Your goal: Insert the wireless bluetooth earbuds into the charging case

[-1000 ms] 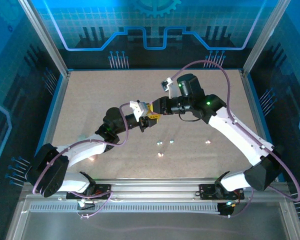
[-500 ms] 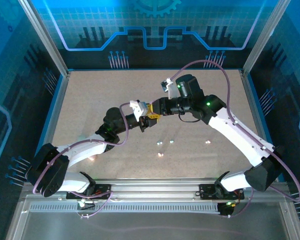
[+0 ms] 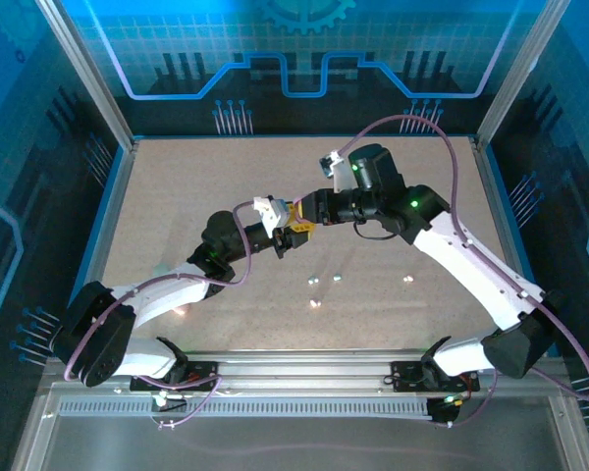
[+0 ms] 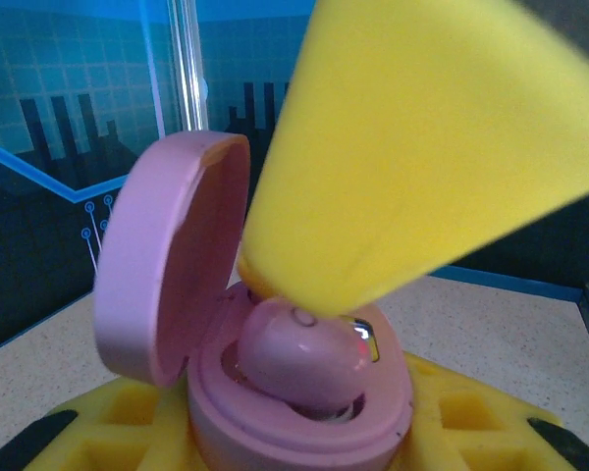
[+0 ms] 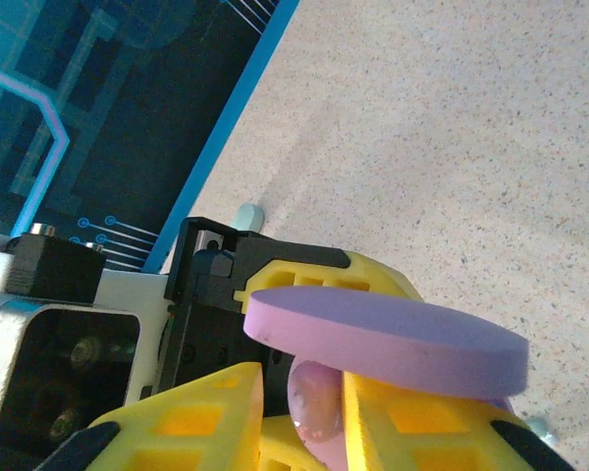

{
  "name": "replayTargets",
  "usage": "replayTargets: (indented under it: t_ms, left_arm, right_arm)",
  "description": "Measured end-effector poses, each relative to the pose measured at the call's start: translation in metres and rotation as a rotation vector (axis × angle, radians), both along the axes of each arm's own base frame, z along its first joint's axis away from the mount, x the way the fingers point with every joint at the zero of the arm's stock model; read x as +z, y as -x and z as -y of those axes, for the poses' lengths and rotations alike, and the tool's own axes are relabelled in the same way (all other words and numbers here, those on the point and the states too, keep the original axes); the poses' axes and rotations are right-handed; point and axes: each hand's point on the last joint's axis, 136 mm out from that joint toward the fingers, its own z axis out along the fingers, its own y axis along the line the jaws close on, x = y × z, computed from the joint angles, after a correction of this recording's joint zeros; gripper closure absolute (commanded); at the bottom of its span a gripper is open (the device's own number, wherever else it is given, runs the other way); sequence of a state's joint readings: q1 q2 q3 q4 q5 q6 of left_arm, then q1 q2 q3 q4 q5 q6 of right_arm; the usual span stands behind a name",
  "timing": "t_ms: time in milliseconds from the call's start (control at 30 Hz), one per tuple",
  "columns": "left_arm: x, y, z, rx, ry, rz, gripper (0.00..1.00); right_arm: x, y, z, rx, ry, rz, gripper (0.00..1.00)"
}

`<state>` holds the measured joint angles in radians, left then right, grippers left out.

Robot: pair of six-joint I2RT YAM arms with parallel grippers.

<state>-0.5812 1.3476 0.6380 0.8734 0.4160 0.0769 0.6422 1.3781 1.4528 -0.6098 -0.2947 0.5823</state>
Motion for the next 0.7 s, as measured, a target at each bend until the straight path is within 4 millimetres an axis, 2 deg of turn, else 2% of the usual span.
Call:
replayTargets:
  t_ms: [333, 500, 600, 700]
  left_arm:
    - [0.0, 0.0, 0.0, -0.001, 0.001, 0.002, 0.74]
    - [-0.002, 0.004, 0.002, -0.024, -0.009, 0.002, 0.74]
    - [-0.005, 0.007, 0.004, -0.044, -0.023, -0.004, 0.75]
    - [-0.007, 0.013, 0.005, -0.075, -0.04, -0.005, 0.75]
  right_arm:
    - [0.034, 0.015, 0.009, 0.012, -0.072, 0.091, 0.66]
    - [0.042, 0.018, 0.025, -0.038, -0.072, 0.164, 0.61]
    - [0.046, 0.01, 0.045, -0.109, -0.074, 0.186, 0.56]
    - [0.046, -0.01, 0.065, -0.189, -0.087, 0.168, 0.53]
